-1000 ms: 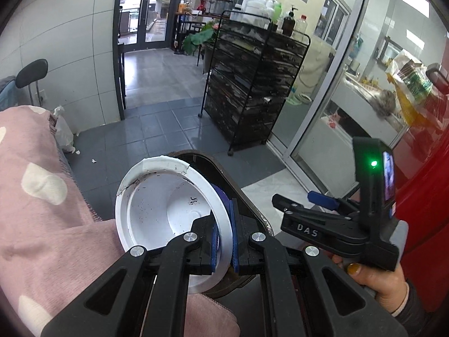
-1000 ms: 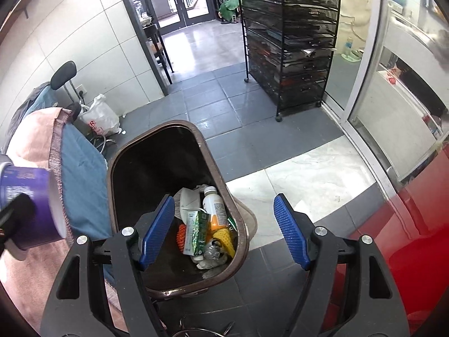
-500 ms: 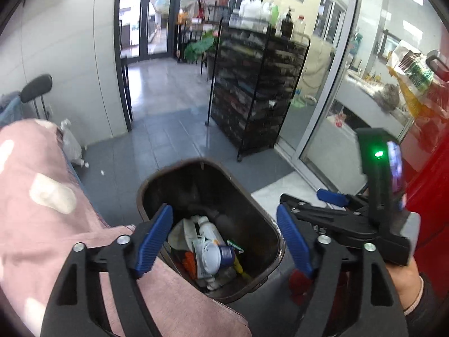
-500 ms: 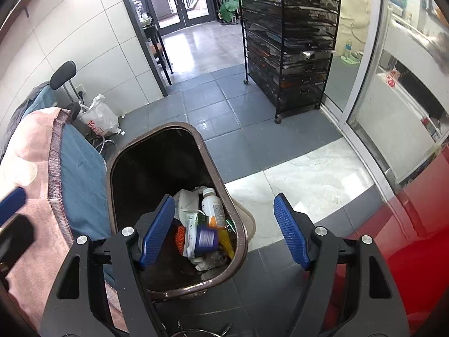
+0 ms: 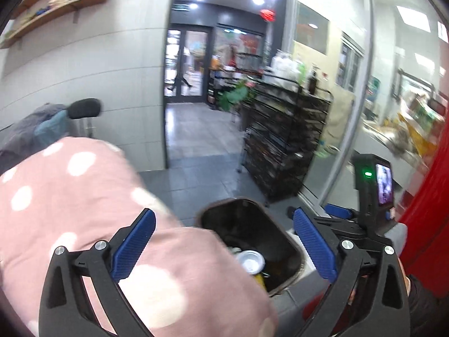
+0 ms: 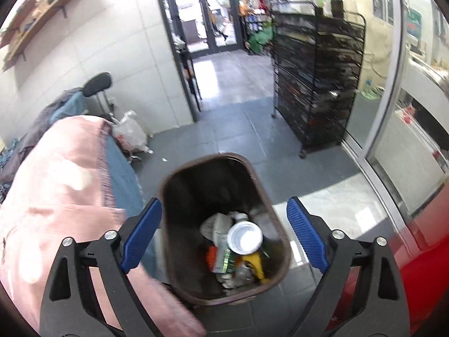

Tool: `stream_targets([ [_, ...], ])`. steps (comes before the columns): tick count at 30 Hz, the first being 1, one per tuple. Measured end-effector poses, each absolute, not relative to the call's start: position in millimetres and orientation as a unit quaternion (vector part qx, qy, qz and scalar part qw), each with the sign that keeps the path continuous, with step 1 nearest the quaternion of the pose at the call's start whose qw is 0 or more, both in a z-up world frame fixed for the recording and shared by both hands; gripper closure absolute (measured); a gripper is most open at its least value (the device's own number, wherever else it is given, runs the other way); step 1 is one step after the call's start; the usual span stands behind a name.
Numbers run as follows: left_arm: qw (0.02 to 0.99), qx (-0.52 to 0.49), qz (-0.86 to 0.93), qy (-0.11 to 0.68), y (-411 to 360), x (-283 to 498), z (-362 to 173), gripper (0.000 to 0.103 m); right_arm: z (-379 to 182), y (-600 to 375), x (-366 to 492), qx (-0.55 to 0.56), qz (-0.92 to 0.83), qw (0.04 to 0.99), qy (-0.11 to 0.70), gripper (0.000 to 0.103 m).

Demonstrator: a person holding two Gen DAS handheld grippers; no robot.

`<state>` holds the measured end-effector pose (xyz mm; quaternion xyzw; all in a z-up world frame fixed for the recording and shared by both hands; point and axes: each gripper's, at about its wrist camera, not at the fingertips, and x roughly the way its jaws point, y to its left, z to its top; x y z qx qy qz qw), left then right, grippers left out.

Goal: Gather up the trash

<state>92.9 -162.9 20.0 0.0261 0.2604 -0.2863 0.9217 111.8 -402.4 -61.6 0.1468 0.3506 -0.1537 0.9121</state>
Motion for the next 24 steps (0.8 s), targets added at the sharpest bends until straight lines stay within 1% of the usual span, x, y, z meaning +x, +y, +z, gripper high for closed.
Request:
stream_targets([
  [6,0.948,0.011,-0.206,0.244,-105,84,28,0.006,-32,-350,106,0.111,-0.116,0.938,0.307,0.008],
  [11,0.963,0.009,-0.141,0.228,-70,74,30,0.006,-17,-309,96,0.091,-0.087,0.952,0.278,0.008],
  [16,0.969,-0.005,-0.097,0.228,-38,66,28,0.006,-11,-274,83,0.057,-0.071,0.964,0.252,0.006],
  [24,0.972,-0.033,-0.049,0.226,1,48,20,0.006,-10,-243,46,0.053,-0.047,0.973,0.222,0.006],
])
